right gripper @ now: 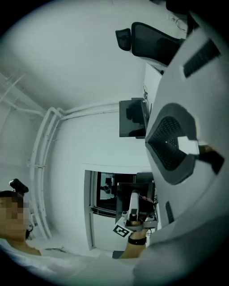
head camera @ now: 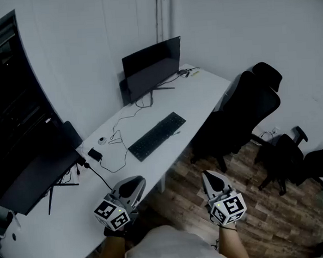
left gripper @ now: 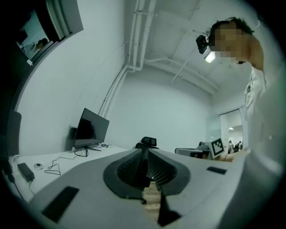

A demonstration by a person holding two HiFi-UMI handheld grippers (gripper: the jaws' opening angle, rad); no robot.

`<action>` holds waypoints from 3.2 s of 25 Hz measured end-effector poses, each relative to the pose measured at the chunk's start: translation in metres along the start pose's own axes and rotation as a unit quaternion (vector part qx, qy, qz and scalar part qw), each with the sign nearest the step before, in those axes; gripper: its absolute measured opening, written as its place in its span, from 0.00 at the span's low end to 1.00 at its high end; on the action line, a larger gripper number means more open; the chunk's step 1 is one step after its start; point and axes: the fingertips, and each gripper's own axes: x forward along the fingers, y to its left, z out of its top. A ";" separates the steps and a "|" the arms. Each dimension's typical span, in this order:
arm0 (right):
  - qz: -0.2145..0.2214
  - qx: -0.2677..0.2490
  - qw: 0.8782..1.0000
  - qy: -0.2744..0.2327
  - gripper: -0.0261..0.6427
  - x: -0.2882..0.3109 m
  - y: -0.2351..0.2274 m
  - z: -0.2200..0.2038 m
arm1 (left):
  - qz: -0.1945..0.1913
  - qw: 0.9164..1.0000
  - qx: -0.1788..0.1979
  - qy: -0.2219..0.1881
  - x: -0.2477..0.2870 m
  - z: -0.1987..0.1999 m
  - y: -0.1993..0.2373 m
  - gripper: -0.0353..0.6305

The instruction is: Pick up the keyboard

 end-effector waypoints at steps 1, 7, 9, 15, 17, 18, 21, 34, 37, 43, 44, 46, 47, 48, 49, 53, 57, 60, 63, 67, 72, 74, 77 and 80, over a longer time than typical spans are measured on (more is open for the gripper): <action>0.001 -0.002 1.000 0.001 0.04 -0.002 -0.002 0.000 | 0.000 1.000 -0.001 -0.002 0.002 0.000 -0.002 0.11; 0.006 -0.007 1.000 0.001 0.04 -0.022 -0.016 -0.003 | -0.002 1.000 0.002 0.002 0.012 -0.007 -0.030 0.11; 0.012 -0.005 1.000 0.001 0.04 -0.030 -0.022 -0.003 | -0.004 1.000 0.011 0.008 0.017 -0.010 -0.045 0.11; 0.047 0.003 0.999 -0.012 0.04 -0.060 -0.035 0.002 | -0.005 1.000 0.009 0.013 0.027 -0.019 -0.081 0.11; 0.059 -0.006 0.998 -0.008 0.04 -0.073 -0.038 -0.001 | -0.002 1.000 0.003 0.013 0.028 -0.027 -0.092 0.11; 0.064 -0.012 0.998 -0.004 0.04 -0.079 -0.040 -0.003 | -0.001 1.000 0.000 0.014 0.029 -0.032 -0.098 0.11; 0.072 -0.025 0.997 0.007 0.04 -0.097 -0.050 -0.009 | -0.002 1.000 -0.002 0.026 0.031 -0.043 -0.121 0.11; 0.110 0.015 0.993 0.031 0.04 -0.147 -0.078 -0.037 | 0.024 0.999 -0.021 0.030 0.037 -0.079 -0.185 0.11; 0.120 0.016 0.992 0.034 0.04 -0.141 -0.080 -0.041 | 0.032 0.999 -0.022 0.027 0.044 -0.079 -0.176 0.11; 0.139 0.013 0.989 0.050 0.04 -0.110 -0.086 -0.052 | 0.041 0.999 -0.023 0.024 0.069 -0.082 -0.139 0.11; 0.141 0.012 0.988 0.053 0.05 -0.102 -0.089 -0.053 | 0.041 0.999 -0.024 0.023 0.075 -0.082 -0.131 0.11; 0.147 0.011 0.987 0.059 0.05 -0.082 -0.095 -0.057 | 0.044 0.998 -0.028 0.023 0.086 -0.086 -0.114 0.11; 0.150 0.009 0.987 0.062 0.05 -0.070 -0.098 -0.059 | 0.047 0.998 -0.031 0.023 0.091 -0.087 -0.103 0.11; 0.153 0.007 0.986 0.065 0.05 -0.057 -0.100 -0.061 | 0.049 0.998 -0.034 0.022 0.097 -0.089 -0.092 0.11; 0.155 0.004 0.986 0.067 0.04 -0.044 -0.103 -0.062 | 0.050 0.998 -0.037 0.021 0.103 -0.089 -0.080 0.11; 0.160 -0.002 0.984 0.076 0.05 0.019 -0.117 -0.068 | 0.056 0.997 -0.041 0.018 0.128 -0.089 -0.023 0.11; 0.166 0.001 0.982 0.089 0.05 0.095 -0.131 -0.074 | 0.066 0.997 -0.034 0.016 0.157 -0.076 0.043 0.11; 0.181 -0.004 0.978 0.107 0.07 0.151 -0.135 -0.079 | 0.071 0.997 -0.034 0.021 0.171 -0.068 0.086 0.11; 0.196 -0.012 0.973 0.122 0.08 0.203 -0.132 -0.082 | 0.074 0.996 -0.037 0.027 0.183 -0.064 0.125 0.11; 0.211 -0.013 0.968 0.135 0.11 0.261 -0.128 -0.092 | 0.076 0.996 -0.036 0.033 0.194 -0.064 0.168 0.11; 0.229 -0.026 0.960 0.158 0.14 0.315 -0.122 -0.106 | 0.090 0.994 -0.046 0.034 0.201 -0.072 0.213 0.11; 0.235 -0.031 0.957 0.166 0.15 0.329 -0.121 -0.112 | 0.096 0.993 -0.051 0.037 0.202 -0.078 0.225 0.11; 0.244 -0.036 0.952 0.181 0.16 0.348 -0.123 -0.121 | 0.104 0.992 -0.056 0.044 0.207 -0.087 0.240 0.11; 0.251 -0.038 0.945 0.206 0.21 0.363 -0.126 -0.136 | 0.110 0.990 -0.065 0.053 0.213 -0.096 0.249 0.11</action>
